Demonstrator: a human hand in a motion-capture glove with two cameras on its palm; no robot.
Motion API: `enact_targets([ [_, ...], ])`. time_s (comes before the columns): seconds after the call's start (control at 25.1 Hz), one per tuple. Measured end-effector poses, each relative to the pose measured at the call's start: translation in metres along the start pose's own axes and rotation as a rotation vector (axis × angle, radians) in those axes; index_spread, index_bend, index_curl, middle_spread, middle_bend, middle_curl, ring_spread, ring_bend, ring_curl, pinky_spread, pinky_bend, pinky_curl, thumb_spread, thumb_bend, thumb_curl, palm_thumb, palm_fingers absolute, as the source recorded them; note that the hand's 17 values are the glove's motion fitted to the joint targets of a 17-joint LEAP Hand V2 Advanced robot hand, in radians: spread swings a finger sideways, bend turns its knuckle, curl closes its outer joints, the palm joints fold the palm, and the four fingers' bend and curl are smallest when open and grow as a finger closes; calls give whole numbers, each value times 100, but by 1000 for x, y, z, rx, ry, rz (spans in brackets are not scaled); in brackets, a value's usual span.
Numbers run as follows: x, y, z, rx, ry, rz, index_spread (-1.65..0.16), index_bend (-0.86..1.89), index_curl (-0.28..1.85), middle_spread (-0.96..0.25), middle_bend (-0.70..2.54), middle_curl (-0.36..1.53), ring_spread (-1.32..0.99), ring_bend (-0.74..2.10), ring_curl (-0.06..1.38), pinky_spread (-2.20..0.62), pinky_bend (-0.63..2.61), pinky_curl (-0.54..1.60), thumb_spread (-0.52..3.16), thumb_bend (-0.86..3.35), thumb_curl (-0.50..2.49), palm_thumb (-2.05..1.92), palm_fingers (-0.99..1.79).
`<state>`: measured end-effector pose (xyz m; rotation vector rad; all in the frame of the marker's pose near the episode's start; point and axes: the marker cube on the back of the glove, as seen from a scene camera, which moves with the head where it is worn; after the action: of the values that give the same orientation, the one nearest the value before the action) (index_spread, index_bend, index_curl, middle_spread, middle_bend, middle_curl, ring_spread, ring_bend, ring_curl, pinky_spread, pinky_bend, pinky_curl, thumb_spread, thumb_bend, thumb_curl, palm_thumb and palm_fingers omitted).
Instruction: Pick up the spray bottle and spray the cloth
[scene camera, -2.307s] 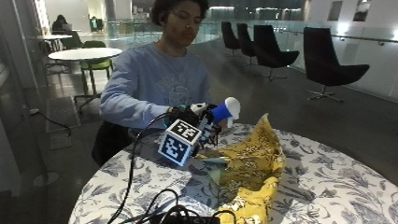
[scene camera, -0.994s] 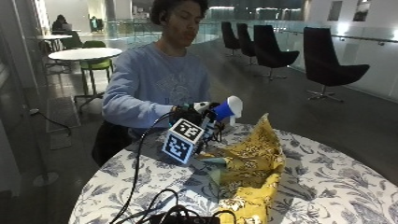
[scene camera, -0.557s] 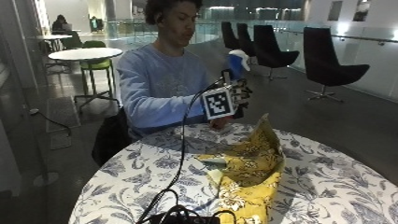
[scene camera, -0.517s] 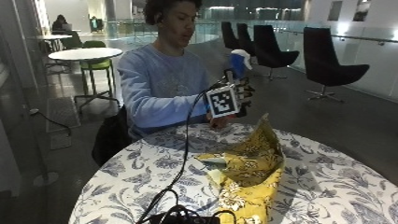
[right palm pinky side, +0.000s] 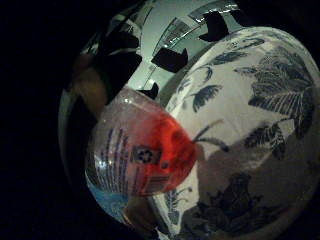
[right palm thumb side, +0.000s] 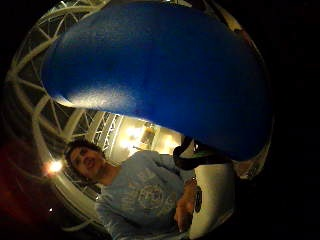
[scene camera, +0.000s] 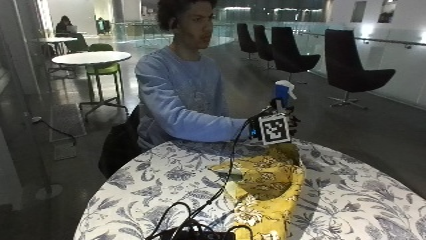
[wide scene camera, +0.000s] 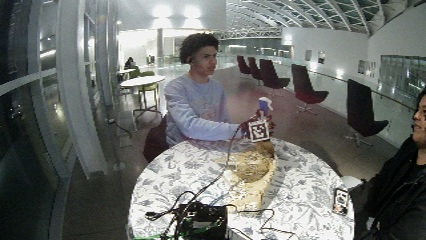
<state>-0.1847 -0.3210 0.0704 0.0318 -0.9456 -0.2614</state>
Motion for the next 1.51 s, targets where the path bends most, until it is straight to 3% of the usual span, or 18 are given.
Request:
enact_targets([
  [0.32,5,12,-2,8,92,-23,-23,19,41,-7,39,51,-7,45,42,20,7,18,102,-2,50,82,85],
  [0.52,-26,52,-28,-57,77,-51,-29,5,36,-5,37,50,-4,43,43,18,20,23,102,-2,49,84,56],
  [0.64,-49,68,-49,27,86,-57,-30,8,33,-4,37,49,-4,41,41,18,20,23,103,-2,48,84,57],
  [1.03,-62,209,-153,135,559,41,-31,15,32,-4,36,46,-2,42,38,17,16,24,106,-3,45,82,65],
  [1.51,-44,355,-216,256,986,199,-32,13,32,-5,37,45,-1,42,38,20,16,24,109,-2,43,80,69],
])
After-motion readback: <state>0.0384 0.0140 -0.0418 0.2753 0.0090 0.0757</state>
